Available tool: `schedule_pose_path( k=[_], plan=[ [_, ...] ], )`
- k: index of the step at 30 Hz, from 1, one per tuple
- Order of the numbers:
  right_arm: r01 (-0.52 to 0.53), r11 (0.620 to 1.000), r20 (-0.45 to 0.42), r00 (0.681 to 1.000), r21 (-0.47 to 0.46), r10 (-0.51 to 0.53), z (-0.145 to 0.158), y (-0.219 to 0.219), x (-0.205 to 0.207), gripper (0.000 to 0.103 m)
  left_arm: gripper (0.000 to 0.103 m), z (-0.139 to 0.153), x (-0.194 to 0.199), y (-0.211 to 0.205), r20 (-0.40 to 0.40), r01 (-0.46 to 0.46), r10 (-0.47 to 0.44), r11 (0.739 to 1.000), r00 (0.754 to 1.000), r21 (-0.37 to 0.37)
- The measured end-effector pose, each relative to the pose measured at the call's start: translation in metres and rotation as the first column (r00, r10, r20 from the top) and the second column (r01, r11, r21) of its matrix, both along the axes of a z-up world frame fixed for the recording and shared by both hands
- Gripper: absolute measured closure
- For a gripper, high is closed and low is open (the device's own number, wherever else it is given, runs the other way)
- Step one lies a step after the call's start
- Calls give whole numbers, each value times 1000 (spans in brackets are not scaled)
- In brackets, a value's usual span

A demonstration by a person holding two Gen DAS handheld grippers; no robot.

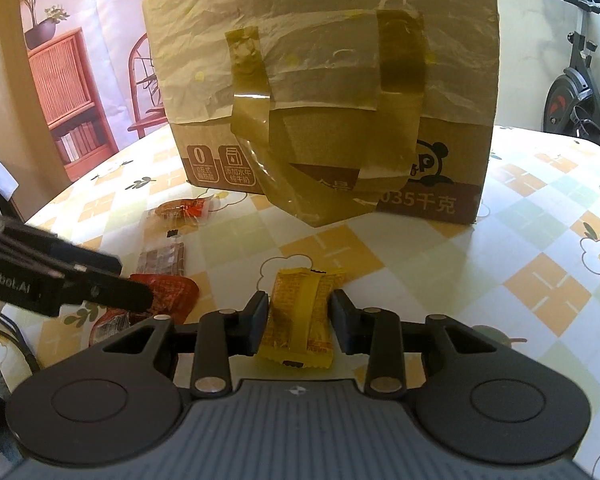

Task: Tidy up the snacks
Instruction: 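Close the right tool on the yellow pack while the left tool closes on the red pack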

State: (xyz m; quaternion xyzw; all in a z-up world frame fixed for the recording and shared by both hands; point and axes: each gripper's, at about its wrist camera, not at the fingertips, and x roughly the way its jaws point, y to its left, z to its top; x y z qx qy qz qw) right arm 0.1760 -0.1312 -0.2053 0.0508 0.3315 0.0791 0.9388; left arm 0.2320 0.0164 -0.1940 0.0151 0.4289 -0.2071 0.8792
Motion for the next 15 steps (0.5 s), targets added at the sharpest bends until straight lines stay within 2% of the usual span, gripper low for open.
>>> schedule_pose_path(
  k=[3,7,15],
  plan=[
    [1,1000,0,1000,4,-1,0,0,0,66,36,0,5,-4,-26,74,-74,997,997,-5],
    [-1,1000,0,1000,13,1,0,-2,-1,66,36,1,2,-8,-4,155,-155,987,988,47],
    [-2,1000,0,1000,15,2,1,-2,-2,66,36,-8,1,-5,-16,160,-159,986,987,53]
  ],
)
